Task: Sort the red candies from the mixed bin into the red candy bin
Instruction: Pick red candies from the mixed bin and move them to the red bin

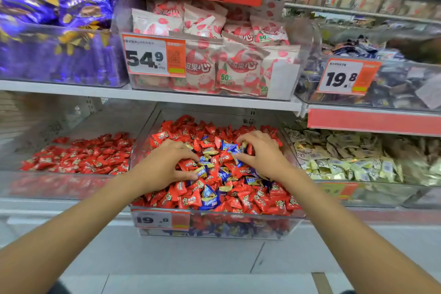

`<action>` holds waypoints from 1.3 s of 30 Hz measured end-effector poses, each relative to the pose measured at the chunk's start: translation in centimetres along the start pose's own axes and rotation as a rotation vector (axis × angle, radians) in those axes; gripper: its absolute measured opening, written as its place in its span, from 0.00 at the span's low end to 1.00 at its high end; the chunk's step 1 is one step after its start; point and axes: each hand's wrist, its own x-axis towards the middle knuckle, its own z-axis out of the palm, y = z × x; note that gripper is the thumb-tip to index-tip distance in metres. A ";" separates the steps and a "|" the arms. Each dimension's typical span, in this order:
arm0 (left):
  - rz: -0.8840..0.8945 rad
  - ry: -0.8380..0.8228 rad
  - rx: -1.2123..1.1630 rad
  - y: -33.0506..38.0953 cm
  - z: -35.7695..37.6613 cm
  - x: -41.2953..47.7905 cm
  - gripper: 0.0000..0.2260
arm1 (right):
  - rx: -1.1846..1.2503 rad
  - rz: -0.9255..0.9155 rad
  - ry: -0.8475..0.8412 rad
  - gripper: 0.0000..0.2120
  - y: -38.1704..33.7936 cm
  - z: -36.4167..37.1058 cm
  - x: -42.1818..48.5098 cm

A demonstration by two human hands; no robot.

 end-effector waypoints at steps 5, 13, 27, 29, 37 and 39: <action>0.033 0.090 -0.026 1.1 -1.1 -0.5 0.25 | 0.095 -0.020 0.032 0.16 -0.1 -2.1 -1.7; 0.043 0.099 -0.110 1.5 -0.9 -1.0 0.11 | 0.038 -0.011 -0.306 0.10 -1.5 -3.2 -7.4; 0.044 0.061 -0.091 2.3 0.1 -1.5 0.11 | 0.269 -0.081 -0.197 0.08 -3.0 0.7 -6.5; 0.033 0.105 -0.130 2.3 -0.1 -1.5 0.12 | 0.316 -0.060 -0.124 0.07 -2.6 -0.2 -5.9; 0.017 0.179 -0.228 2.7 -1.1 -1.4 0.13 | 0.428 0.055 -0.121 0.11 -2.3 -2.1 -5.5; -0.016 0.184 -0.204 2.8 -1.3 -1.2 0.15 | 0.426 0.052 -0.098 0.06 -2.5 -2.1 -5.5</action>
